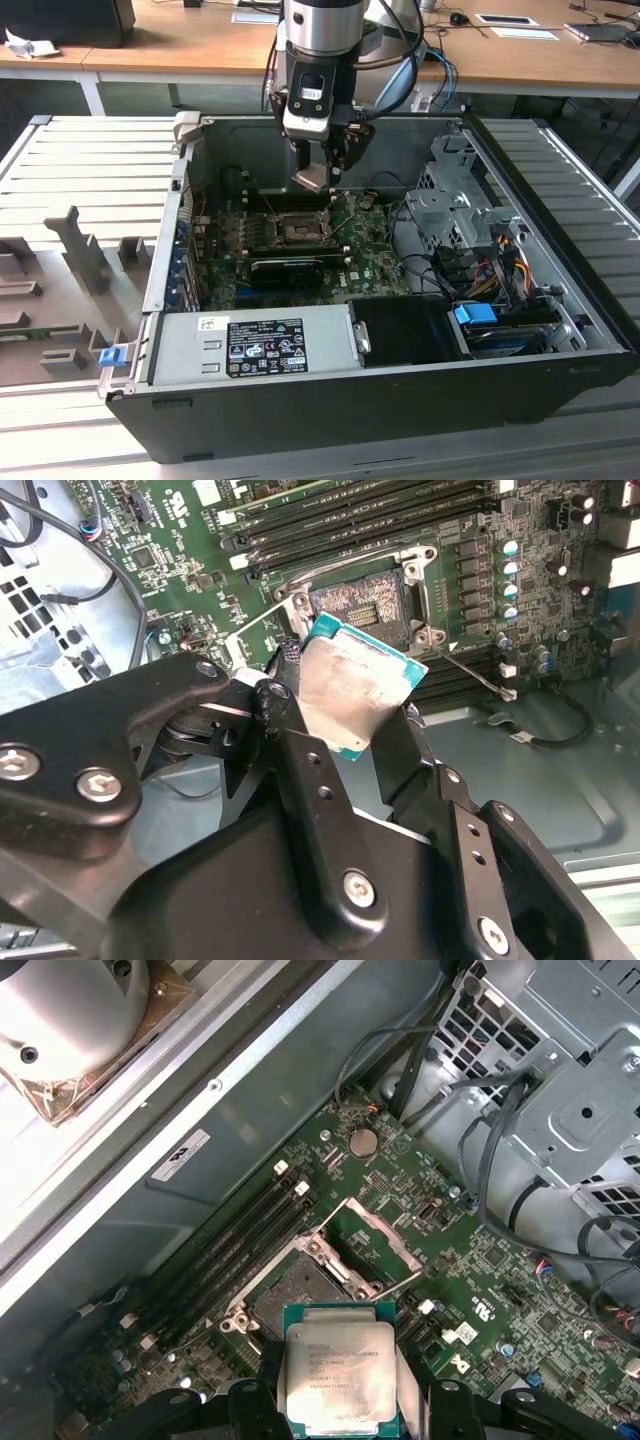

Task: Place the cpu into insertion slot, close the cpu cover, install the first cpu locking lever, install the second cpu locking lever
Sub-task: 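Place the cpu into insertion slot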

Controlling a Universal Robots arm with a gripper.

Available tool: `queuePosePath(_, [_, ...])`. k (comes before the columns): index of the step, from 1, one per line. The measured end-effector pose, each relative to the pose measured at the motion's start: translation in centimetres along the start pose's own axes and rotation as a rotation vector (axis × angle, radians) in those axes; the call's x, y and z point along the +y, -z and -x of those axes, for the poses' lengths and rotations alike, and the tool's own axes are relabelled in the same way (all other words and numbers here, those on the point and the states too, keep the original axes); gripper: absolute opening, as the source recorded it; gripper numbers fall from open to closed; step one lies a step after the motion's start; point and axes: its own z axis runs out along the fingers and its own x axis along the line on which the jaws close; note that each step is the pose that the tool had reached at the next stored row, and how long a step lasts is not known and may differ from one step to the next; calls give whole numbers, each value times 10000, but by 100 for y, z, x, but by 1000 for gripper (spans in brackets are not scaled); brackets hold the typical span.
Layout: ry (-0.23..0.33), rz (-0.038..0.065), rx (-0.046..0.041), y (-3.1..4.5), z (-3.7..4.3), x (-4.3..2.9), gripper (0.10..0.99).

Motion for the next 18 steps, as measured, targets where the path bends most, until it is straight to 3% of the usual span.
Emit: queuePosePath(18, [-126, -10, -18, -71, 1, -6, 529])
